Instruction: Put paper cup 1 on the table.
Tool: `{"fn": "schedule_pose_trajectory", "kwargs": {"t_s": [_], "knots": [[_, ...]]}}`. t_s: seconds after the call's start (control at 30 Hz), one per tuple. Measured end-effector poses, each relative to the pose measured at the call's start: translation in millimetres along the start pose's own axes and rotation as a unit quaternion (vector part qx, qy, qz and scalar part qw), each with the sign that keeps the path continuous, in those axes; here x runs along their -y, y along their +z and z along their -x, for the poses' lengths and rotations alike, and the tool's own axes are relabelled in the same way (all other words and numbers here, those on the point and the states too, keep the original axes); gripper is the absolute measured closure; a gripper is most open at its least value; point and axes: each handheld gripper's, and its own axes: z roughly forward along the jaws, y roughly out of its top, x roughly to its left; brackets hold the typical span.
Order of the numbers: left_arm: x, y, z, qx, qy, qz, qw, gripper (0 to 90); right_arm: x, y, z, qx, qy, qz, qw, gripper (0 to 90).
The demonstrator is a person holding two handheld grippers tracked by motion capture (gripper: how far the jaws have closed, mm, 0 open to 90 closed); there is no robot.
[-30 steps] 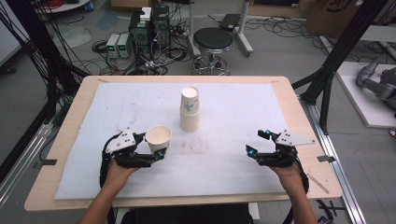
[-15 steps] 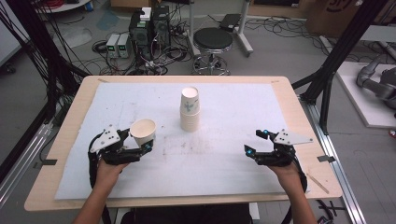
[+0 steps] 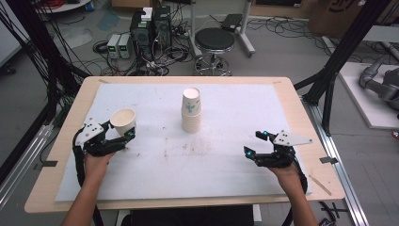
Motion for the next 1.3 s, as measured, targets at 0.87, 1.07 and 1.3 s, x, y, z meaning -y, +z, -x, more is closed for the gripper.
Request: {"fn": "schedule_pose_trajectory", "kwargs": {"t_s": [0.87, 1.07, 1.3], "knots": [[27.3, 1.0, -24.2, -0.070, -0.013, -0.133, 0.9886, 30.7, 2.5, -0.2, -1.9, -0.008, 0.004, -0.004, 1.0000, 21.4], [29.1, -2.4, -20.3, -0.080, -0.001, -0.143, 0.9865, 30.7, 2.0, -0.1, -2.0, -0.010, 0.003, -0.004, 0.9999, 21.4], [30.9, -10.4, -15.6, -0.088, 0.002, -0.161, 0.9830, 30.4, 1.2, -1.0, -1.9, -0.009, -0.001, -0.002, 1.0000, 21.4]]}}
